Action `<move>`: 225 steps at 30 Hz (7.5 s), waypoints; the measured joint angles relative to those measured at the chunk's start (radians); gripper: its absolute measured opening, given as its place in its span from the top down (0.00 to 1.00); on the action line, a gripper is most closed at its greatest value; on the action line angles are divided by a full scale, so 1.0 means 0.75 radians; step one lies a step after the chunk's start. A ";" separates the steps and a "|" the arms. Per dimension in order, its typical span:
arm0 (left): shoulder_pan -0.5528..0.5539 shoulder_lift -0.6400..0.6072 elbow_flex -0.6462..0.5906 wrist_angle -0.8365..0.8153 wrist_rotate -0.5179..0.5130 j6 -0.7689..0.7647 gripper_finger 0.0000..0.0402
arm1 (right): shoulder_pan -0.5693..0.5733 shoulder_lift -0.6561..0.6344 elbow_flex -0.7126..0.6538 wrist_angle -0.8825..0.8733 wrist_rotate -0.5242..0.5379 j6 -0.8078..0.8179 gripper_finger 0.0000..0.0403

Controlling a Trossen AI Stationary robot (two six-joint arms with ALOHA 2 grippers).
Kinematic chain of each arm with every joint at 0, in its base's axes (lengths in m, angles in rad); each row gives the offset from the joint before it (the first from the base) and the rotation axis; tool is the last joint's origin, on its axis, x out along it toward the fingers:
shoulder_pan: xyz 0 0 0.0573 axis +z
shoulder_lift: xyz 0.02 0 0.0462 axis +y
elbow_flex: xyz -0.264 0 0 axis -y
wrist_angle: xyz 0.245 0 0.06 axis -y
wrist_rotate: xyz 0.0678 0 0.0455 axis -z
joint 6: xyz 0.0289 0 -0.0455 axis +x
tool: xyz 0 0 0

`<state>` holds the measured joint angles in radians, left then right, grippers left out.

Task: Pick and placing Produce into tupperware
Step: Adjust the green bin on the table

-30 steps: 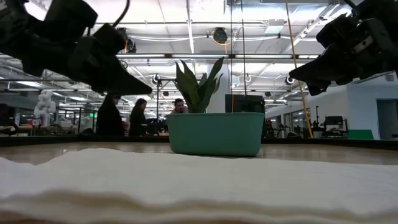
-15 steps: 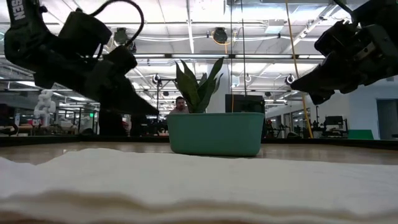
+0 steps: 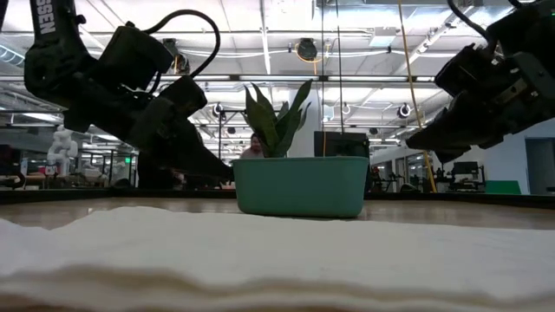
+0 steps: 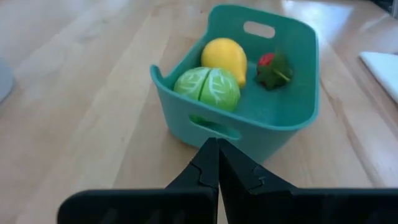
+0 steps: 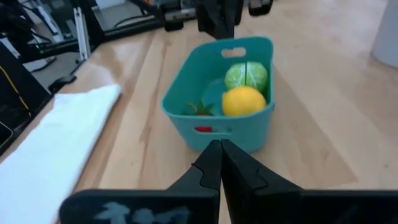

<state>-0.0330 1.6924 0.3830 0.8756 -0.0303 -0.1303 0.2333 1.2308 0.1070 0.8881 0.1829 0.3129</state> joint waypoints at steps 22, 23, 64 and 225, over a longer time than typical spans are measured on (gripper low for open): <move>0.008 -0.002 0.006 0.014 0.036 -0.009 1.00 | 0.006 0.402 0.183 0.047 -0.039 0.046 1.00; 0.008 -0.002 0.006 0.014 0.042 -0.009 1.00 | 0.006 0.405 0.186 0.047 -0.039 0.046 1.00; -0.081 -0.002 0.064 -0.012 0.105 -0.005 1.00 | -0.077 0.404 0.186 0.046 -0.035 0.034 1.00; -0.069 0.297 0.323 -0.231 0.285 -0.005 0.81 | -0.030 0.406 0.190 -0.064 -0.032 0.231 0.69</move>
<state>-0.0845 1.9148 0.6254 0.7022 0.1835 -0.1342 0.2111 1.5352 0.2493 0.8401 0.1593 0.4862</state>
